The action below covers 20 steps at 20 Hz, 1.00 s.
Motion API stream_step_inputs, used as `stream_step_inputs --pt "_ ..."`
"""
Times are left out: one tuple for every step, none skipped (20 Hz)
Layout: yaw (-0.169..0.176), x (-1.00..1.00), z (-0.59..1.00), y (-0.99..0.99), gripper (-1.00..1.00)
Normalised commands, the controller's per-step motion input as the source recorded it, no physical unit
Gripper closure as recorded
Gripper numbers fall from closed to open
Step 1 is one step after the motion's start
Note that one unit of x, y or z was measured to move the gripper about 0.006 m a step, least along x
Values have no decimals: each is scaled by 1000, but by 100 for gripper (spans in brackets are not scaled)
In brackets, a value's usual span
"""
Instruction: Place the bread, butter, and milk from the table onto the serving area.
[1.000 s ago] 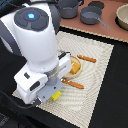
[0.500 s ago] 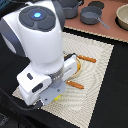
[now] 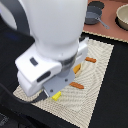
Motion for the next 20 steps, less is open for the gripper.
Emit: stream_step_inputs --pt "6 -706 214 683 -100" --pt "5 -700 209 691 -100" --pt "0 -711 197 706 -100" --pt "0 -711 194 717 -100" --pt "0 -734 143 746 -100" --pt "0 -743 91 763 -100" --pt "0 -749 46 771 -100" --pt "0 -760 9 771 -100" --pt "2 -751 0 771 -100" --pt "11 -746 0 751 -100" --pt "18 -737 0 737 -100" --pt "23 -740 0 726 -100" --pt "29 -734 0 711 -100" --pt "30 -743 0 709 -100" --pt "32 -751 0 697 -100" --pt "33 -760 -17 697 -100" --pt "33 -763 -20 697 -100" --pt "33 -766 -43 694 -100" --pt "32 -774 -60 703 -100" --pt "32 -774 -69 700 -100"
